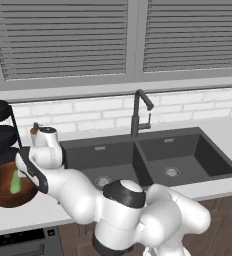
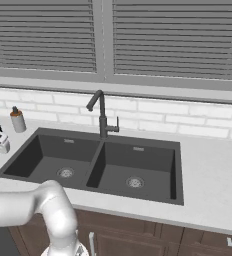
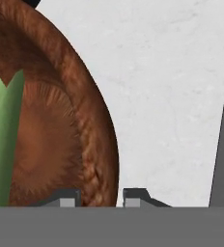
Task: Pick the corn from the sink and place it in the bowl. Then pick the bowl and place it in the microwave. Then close the microwave door and press the start button.
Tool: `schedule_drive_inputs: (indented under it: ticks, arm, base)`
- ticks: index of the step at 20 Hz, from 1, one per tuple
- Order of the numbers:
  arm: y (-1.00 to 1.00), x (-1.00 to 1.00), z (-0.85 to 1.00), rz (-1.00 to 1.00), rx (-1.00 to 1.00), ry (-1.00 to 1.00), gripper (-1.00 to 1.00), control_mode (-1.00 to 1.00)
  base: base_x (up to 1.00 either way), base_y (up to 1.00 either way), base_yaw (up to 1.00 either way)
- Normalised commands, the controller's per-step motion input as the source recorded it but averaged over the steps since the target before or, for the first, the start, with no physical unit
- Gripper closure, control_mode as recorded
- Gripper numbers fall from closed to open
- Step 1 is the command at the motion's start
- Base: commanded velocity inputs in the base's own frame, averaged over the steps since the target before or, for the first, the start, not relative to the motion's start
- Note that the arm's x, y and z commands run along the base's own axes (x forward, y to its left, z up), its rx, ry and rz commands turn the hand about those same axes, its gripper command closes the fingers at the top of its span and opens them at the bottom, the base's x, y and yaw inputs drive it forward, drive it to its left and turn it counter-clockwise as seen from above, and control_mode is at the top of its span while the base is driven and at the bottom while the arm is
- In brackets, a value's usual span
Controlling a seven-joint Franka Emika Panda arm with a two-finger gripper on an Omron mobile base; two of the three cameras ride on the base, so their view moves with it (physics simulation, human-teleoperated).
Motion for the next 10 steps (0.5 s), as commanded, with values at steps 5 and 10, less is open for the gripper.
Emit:
schedule_drive_inputs:
  ticks: [5, 10]
  arm:
    - [0.0, 0.0, -0.14, 0.0, 0.0, 0.03, 1.0, -1.0]
    - [-0.03, -0.1, 0.0, -0.01, 0.0, 0.01, 1.0, -1.0]
  base:
    - [0.0, 0.0, 0.0]
    - [0.0, 0.0, 0.0]
